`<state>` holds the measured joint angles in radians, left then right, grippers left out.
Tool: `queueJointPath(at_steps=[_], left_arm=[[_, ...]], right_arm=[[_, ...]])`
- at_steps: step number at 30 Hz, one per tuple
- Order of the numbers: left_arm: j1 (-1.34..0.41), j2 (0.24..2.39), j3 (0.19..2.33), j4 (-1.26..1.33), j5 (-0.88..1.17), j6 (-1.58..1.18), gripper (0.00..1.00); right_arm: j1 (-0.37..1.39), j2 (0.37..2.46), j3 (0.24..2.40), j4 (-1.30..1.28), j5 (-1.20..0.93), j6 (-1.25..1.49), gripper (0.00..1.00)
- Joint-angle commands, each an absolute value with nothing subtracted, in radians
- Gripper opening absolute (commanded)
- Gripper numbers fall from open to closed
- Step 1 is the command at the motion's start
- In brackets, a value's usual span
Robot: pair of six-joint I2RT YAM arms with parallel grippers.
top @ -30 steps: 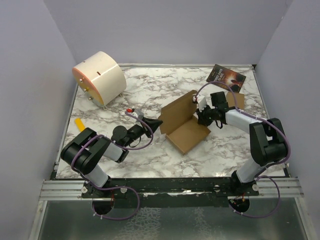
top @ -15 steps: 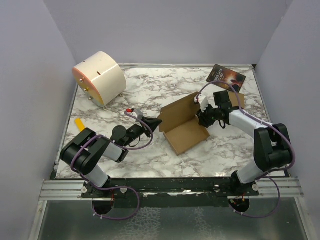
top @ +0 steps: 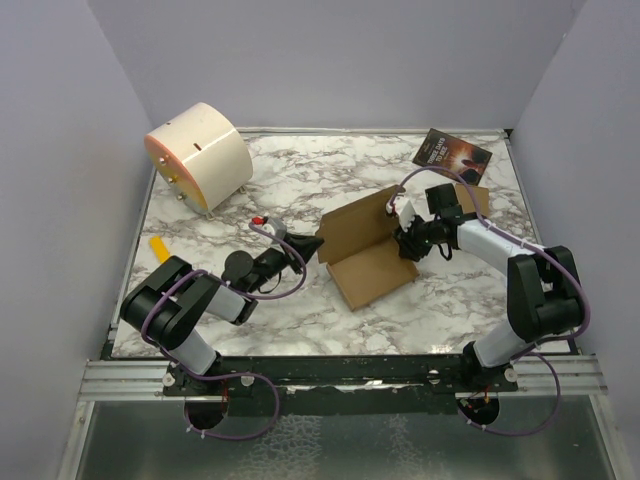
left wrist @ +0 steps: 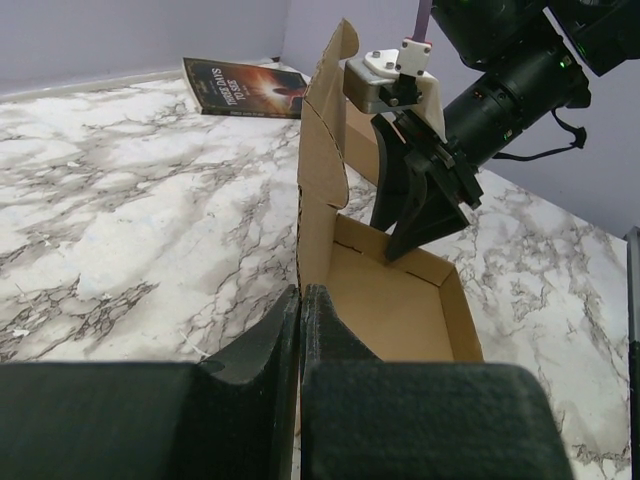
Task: Fold the paper box
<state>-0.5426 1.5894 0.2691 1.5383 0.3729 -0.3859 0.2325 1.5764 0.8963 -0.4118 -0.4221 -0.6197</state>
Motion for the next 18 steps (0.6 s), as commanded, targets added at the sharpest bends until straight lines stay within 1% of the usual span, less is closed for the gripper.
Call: queueJointPath(at_steps=[1, 2, 3, 5, 7, 12, 13, 14, 16, 17, 18], left_arm=[[-0.539, 1.587, 0.298, 1.779, 0.335, -0.368, 0.0], [-0.539, 1.589, 0.299, 1.78, 0.329, -0.367, 0.0], [-0.539, 1.591, 0.299, 1.781, 0.326, -0.366, 0.0], [-0.539, 1.595, 0.303, 1.781, 0.322, -0.364, 0.0], [-0.538, 1.601, 0.307, 1.781, 0.32, -0.364, 0.0], [-0.539, 1.626, 0.328, 1.781, 0.326, -0.369, 0.0], [-0.539, 1.632, 0.334, 1.781, 0.331, -0.371, 0.0], [-0.539, 1.641, 0.339, 1.779, 0.335, -0.371, 0.0], [-0.539, 1.66, 0.357, 1.77, 0.347, -0.366, 0.0], [-0.539, 1.67, 0.365, 1.767, 0.354, -0.359, 0.0], [-0.539, 1.681, 0.372, 1.764, 0.361, -0.351, 0.0]], right_arm=[[0.229, 1.597, 0.911, -0.434, -0.432, -0.635, 0.33], [0.229, 1.601, 0.913, -0.434, -0.429, -0.632, 0.3], [0.228, 1.605, 0.914, -0.433, -0.427, -0.631, 0.25], [0.228, 1.607, 0.916, -0.427, -0.419, -0.619, 0.11], [0.229, 1.608, 0.92, -0.418, -0.405, -0.6, 0.02], [0.229, 1.576, 0.922, -0.39, -0.399, -0.552, 0.01], [0.227, 1.573, 0.924, -0.389, -0.407, -0.545, 0.02], [0.222, 1.572, 0.926, -0.393, -0.421, -0.543, 0.09], [0.205, 1.569, 0.935, -0.414, -0.461, -0.548, 0.3], [0.19, 1.562, 0.939, -0.423, -0.481, -0.549, 0.42], [0.173, 1.549, 0.941, -0.429, -0.501, -0.549, 0.46]])
